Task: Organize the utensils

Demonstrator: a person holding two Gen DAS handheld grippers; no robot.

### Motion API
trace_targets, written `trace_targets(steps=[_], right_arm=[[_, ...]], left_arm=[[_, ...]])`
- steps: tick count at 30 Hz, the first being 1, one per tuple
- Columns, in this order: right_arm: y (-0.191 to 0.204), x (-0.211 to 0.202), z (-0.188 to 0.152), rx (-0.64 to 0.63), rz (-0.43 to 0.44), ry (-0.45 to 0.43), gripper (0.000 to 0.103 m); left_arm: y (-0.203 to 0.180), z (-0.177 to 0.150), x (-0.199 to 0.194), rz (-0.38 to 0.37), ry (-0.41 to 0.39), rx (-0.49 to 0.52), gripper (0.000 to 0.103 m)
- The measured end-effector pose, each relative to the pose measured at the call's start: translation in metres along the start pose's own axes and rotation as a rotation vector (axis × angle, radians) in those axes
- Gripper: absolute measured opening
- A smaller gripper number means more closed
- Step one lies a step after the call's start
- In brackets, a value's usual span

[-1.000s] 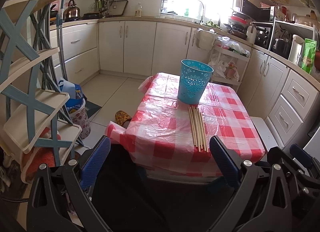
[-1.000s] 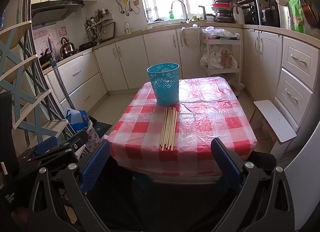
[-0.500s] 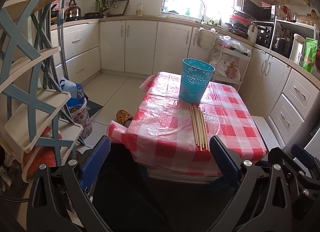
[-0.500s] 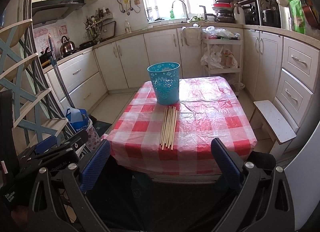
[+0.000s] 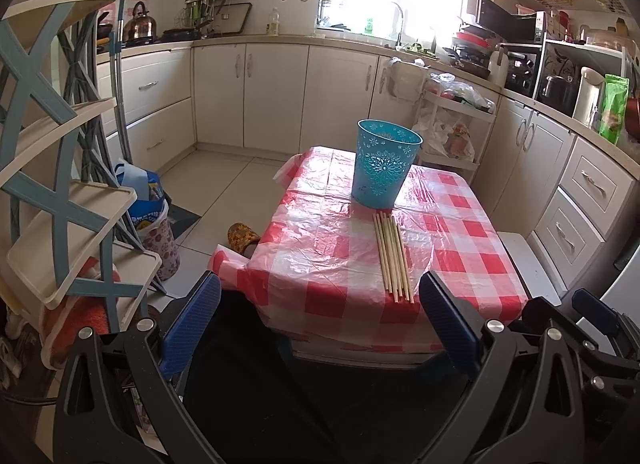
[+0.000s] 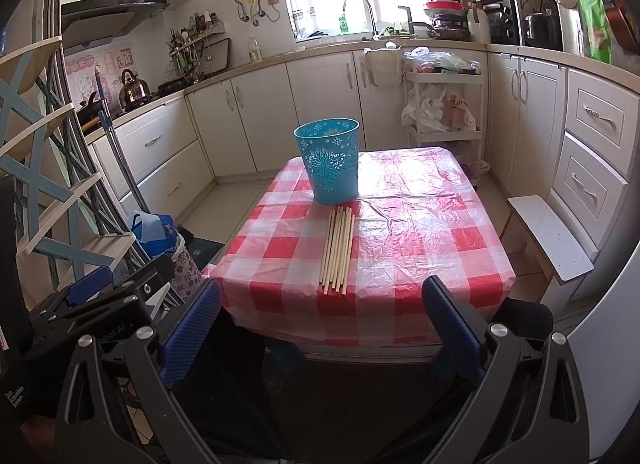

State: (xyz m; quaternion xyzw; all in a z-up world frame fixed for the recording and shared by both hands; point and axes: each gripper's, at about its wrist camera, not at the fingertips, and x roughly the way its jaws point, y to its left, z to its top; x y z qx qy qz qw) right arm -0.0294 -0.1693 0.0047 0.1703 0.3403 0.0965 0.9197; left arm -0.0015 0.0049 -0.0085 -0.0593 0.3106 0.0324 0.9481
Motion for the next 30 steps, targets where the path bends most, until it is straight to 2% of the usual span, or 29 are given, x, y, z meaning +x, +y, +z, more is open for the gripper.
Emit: trace_targets(steps=[8,12,16,23,25,30], right_arm=[[0.003,0.003,-0.002,-0.097,-0.057,-0.027,0.096],[0.002,0.006,-0.001,-0.101,-0.056,-0.034,0.096],[0.001,0.011,-0.002,-0.11,-0.037,-0.082,0.096],[-0.005,0.034,0.006,-0.113,-0.083,0.014,0.096],[-0.007,0.04,0.008,-0.114,-0.084,0.024,0.096],[-0.012,0.059,0.015,-0.116,-0.076,0.025,0.096]], left_arm=[[0.0,-0.001,0.007,0.007,0.026,-0.008,0.095],[0.0,-0.001,0.012,0.008,0.04,-0.011,0.095],[-0.003,0.001,0.021,0.013,0.062,-0.009,0.095],[-0.008,0.007,0.041,0.025,0.073,0.008,0.095],[-0.009,0.009,0.047,0.028,0.06,0.015,0.095],[-0.015,0.016,0.071,0.028,0.089,0.037,0.095]])
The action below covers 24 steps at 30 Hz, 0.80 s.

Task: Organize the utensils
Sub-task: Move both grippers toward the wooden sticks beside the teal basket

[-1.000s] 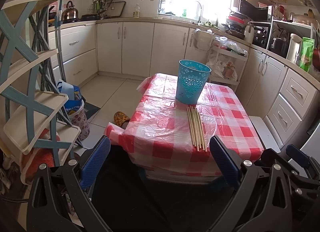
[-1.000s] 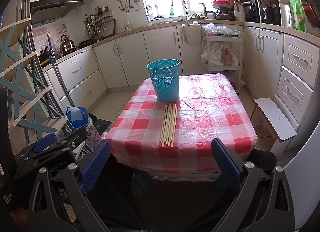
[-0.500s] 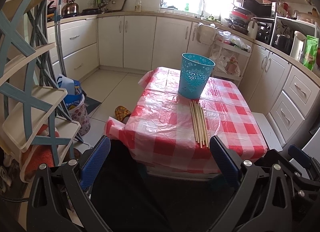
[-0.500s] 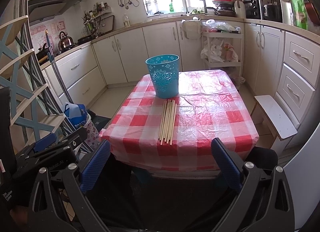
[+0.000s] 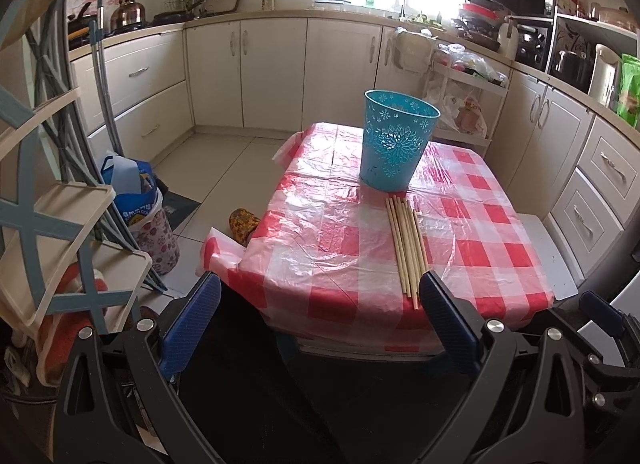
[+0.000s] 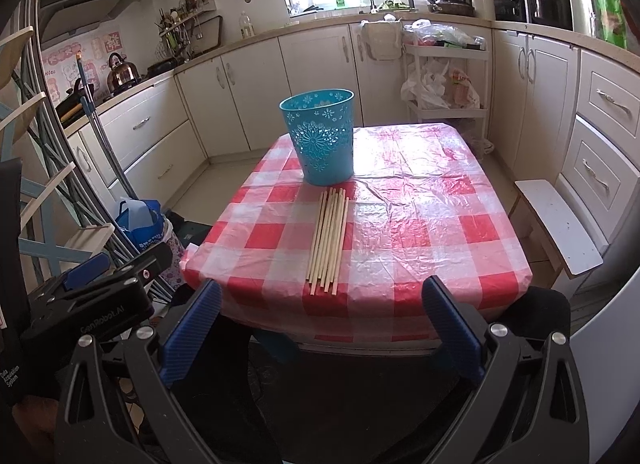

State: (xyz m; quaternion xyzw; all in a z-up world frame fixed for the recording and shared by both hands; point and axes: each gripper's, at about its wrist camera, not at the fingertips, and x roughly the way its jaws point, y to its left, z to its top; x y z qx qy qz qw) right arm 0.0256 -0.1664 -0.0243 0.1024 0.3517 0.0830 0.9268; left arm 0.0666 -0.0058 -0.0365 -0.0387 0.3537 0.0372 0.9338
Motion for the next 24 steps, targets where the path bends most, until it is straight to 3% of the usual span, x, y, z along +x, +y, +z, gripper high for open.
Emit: trace_targets(steps=[7,17,20,22,24], right_arm=[[-0.01,0.034,0.011,0.019,0.018,-0.013,0.096],[-0.037,0.113,0.041,0.015,-0.046,0.019,0.095],[-0.039,0.145,0.049,-0.012,-0.044,0.055,0.079],[-0.037,0.17,0.052,-0.036,-0.038,0.089,0.074],[-0.035,0.194,0.052,-0.057,-0.025,0.131,0.061]], left_arm=[[-0.002,0.014,0.038,-0.008,0.028,0.001,0.095],[-0.002,0.034,0.105,-0.006,0.097,-0.031,0.095],[-0.007,0.041,0.126,0.002,0.117,-0.033,0.095],[-0.011,0.045,0.138,0.003,0.132,-0.033,0.095],[-0.015,0.048,0.148,0.0,0.141,-0.027,0.095]])
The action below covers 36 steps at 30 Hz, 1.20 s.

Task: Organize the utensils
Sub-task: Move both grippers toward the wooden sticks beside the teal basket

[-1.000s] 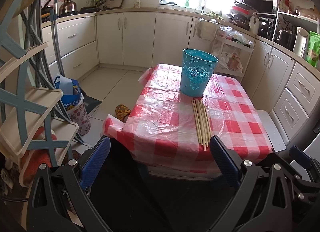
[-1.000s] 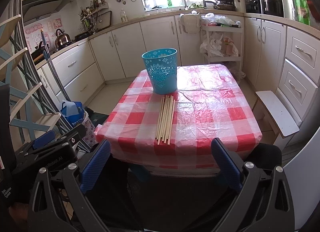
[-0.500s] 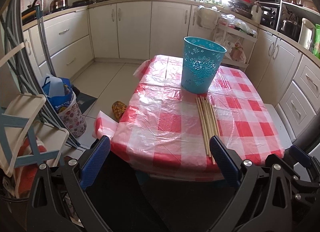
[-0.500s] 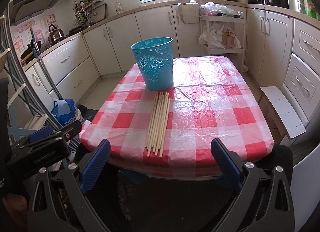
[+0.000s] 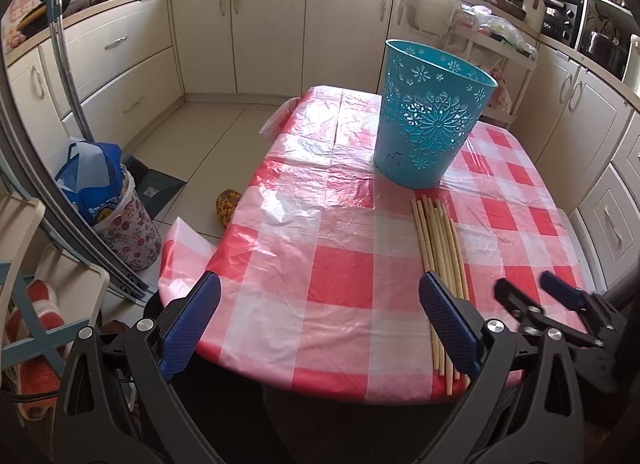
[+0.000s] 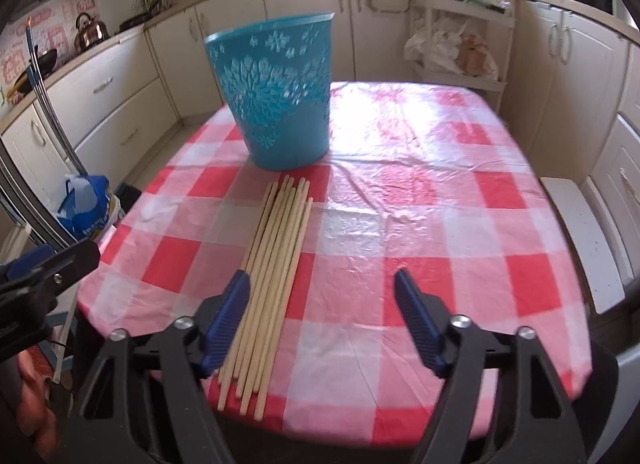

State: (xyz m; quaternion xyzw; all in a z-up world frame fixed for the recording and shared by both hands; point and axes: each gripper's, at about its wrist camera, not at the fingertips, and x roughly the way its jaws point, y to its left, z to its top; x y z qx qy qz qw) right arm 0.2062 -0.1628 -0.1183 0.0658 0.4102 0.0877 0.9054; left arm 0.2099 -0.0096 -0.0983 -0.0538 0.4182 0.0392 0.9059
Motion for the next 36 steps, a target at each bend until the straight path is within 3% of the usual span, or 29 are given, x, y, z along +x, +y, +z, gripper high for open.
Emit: trace_targets(steps=[4,20,22,24,29,36], right_arm=[[0.002,0.034,-0.001,-0.026,-0.012,0.073,0.048],[-0.01,0.064,0.003,-0.085,-0.092,0.153,0.048],[-0.012,0.064,0.003,-0.081,-0.076,0.145,0.044],[-0.016,0.062,0.002,-0.079,-0.07,0.144,0.031],[-0.026,0.059,0.003,-0.078,-0.049,0.145,0.014],[-0.039,0.064,0.01,-0.095,-0.071,0.135,0.012]], left_arm=[[-0.007,0.002,0.014,-0.001,0.022,0.012,0.095],[-0.029,0.005,0.055,-0.027,0.083,0.051,0.095],[-0.034,0.006,0.058,-0.031,0.083,0.062,0.095],[-0.039,0.006,0.063,-0.032,0.086,0.074,0.095],[-0.051,0.007,0.077,-0.039,0.108,0.105,0.095],[-0.066,0.008,0.087,-0.101,0.131,0.137,0.095]])
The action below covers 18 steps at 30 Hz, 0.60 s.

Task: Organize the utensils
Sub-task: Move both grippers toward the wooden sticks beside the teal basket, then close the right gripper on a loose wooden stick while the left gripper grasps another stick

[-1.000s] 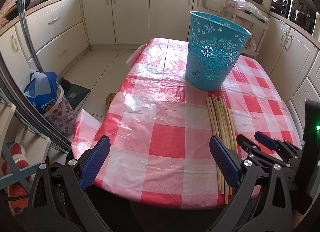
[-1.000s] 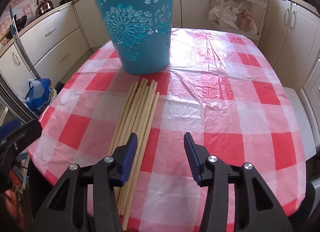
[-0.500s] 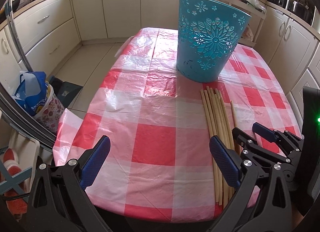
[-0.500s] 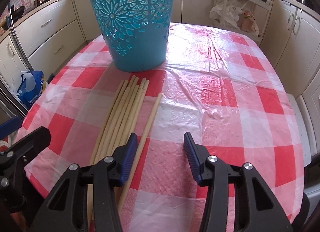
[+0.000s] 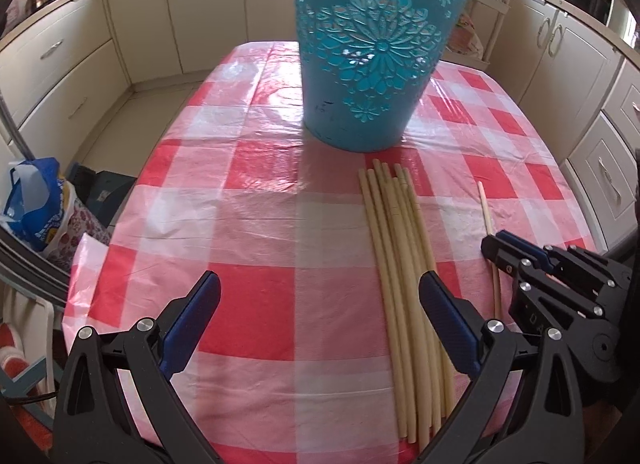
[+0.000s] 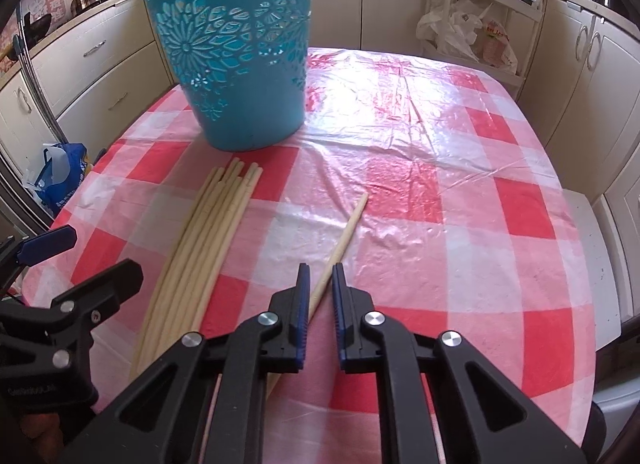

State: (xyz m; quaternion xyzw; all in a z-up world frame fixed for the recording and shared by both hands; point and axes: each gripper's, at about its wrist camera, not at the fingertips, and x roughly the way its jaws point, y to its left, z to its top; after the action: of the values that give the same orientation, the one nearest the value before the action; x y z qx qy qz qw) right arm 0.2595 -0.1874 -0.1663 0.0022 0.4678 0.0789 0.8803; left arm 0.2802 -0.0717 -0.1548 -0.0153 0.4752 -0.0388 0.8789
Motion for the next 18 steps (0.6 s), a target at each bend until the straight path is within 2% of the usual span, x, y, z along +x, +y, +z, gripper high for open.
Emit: trace_targets(steps=[8,10,18], right_arm=[[-0.008,-0.002,0.0,0.022,0.038,0.012,0.012],[-0.008,-0.005,-0.003,0.029,0.043,0.014,0.015],[-0.006,-0.011,-0.008,0.033,0.045,0.021,0.015]], left_arm=[[-0.019,0.0,0.016,0.009,0.013,0.09,0.094],[-0.018,-0.001,0.022,0.019,0.025,0.104,0.089],[0.003,0.003,0.022,-0.018,0.039,0.089,0.077]])
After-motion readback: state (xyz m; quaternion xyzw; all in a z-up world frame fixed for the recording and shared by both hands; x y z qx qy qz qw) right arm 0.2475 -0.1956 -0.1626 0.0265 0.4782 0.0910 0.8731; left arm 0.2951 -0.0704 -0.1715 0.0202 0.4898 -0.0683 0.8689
